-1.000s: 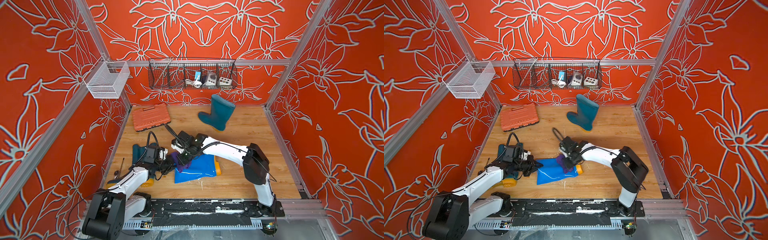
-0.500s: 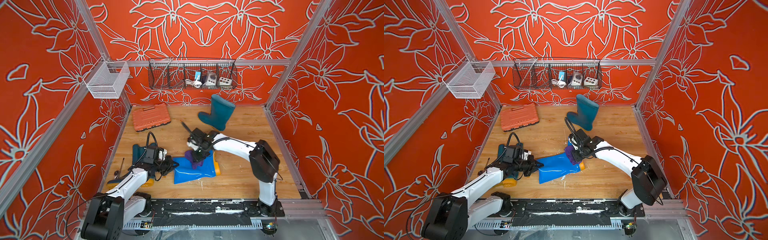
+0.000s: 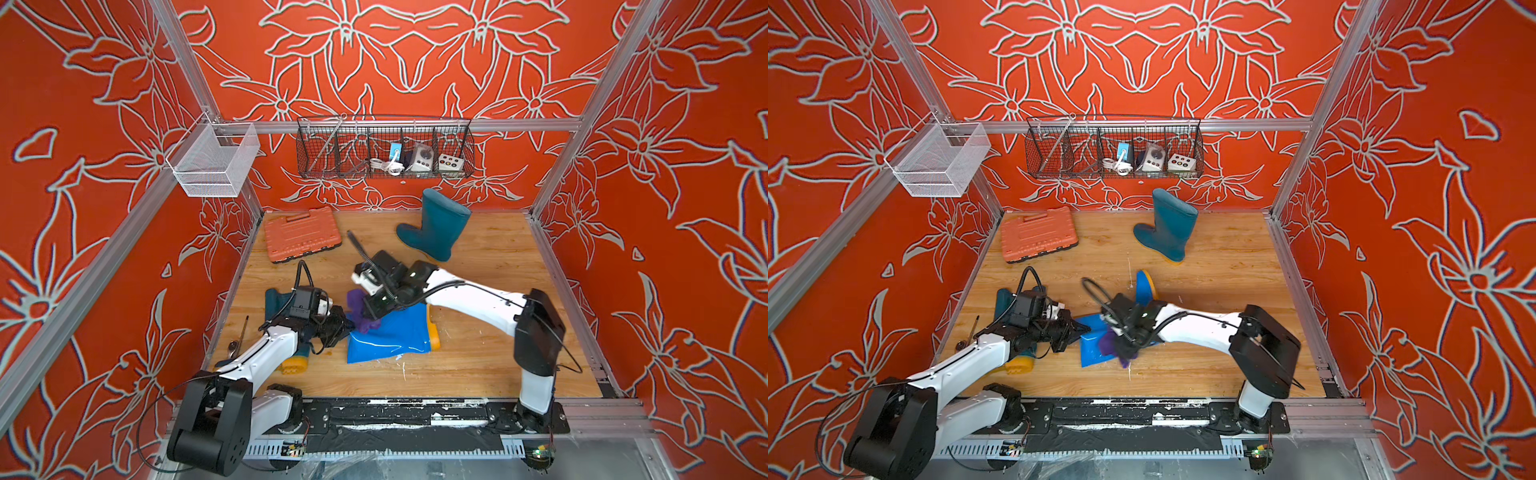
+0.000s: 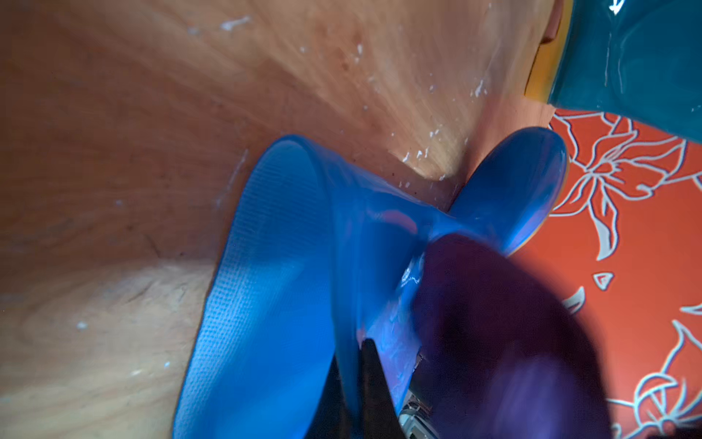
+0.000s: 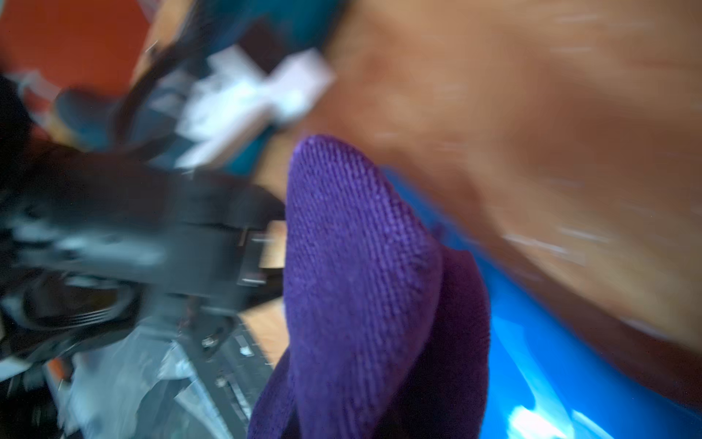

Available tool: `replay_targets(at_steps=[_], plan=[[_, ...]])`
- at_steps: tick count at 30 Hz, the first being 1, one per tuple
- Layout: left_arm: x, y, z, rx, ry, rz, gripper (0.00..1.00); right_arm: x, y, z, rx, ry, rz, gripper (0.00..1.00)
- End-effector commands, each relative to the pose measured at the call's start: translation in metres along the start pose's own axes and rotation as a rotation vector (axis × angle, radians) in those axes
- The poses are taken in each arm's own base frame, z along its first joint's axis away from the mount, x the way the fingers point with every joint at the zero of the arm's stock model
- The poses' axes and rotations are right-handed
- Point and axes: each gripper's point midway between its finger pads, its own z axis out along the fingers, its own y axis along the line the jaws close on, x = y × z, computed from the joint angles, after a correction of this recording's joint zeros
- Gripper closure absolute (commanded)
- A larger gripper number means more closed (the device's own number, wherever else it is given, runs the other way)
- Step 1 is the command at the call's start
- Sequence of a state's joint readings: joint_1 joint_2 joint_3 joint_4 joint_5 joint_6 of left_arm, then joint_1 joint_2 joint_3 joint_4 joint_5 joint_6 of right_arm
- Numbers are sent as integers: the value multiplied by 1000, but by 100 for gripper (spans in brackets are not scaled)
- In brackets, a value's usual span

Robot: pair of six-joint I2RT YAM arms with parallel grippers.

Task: Wipe the rubber boots with a cloth
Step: Wipe the dirt off the rubber boot.

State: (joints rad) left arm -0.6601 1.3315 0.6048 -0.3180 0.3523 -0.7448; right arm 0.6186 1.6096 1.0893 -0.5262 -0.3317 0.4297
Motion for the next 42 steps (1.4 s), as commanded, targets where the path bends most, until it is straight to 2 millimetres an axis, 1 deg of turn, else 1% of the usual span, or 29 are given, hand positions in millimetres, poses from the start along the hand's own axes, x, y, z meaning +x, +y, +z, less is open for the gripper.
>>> replay_targets(at_steps=[1,2,4,6,8,10,12,13,15,17,19,22,24,25,28,31,33,35,36,39,40,42], plan=[[-10,-53,10,121,17,126,60,-14,-29,-12,46,-12,25,100],[-12,-67,11,150,11,153,60,-17,-36,-18,54,-21,27,100],[-14,-94,13,212,2,198,59,-20,-43,-30,75,-28,3,100],[-12,-115,17,249,17,249,58,-17,-47,-37,96,-12,-28,100],[-12,-122,20,240,45,280,54,-13,-49,-43,115,5,-45,100],[-15,-122,15,227,32,299,52,-9,-51,-47,128,6,-45,100],[-23,-116,2,199,-14,307,49,-7,-51,-53,134,-10,-37,100],[-30,-108,-6,176,-43,294,46,-5,-51,-56,137,-19,-30,100],[-47,-81,-23,112,-86,236,41,-3,-51,-60,141,-30,-14,100],[-66,-44,-41,58,-121,135,38,0,-50,-66,144,-45,0,100],[-80,-11,-55,40,-138,33,35,0,-51,-72,159,-62,11,100],[-100,28,-69,53,-155,-89,33,-2,-52,-83,179,-102,14,100],[-113,43,-71,98,-162,-161,33,-2,-51,-87,175,-113,18,100],[-120,49,-68,131,-155,-200,33,-2,-49,-88,164,-116,23,100],[-136,55,-54,240,-114,-262,34,4,-44,-83,130,-93,43,100],[-142,55,-38,288,-70,-273,36,13,-44,-77,113,-76,67,100],[-144,49,-36,344,-66,-279,38,18,-45,-77,111,-76,76,100],[-142,43,-38,389,-67,-279,41,22,-47,-78,119,-77,81,100],[-140,40,-40,402,-67,-278,46,23,-48,-79,124,-76,82,100],[-132,36,-45,424,-68,-278,65,22,-47,-82,130,-82,81,100],[-129,34,-46,439,-70,-285,72,20,-46,-84,128,-87,81,100],[-121,30,-47,470,-68,-298,81,14,-43,-87,121,-99,79,100]])
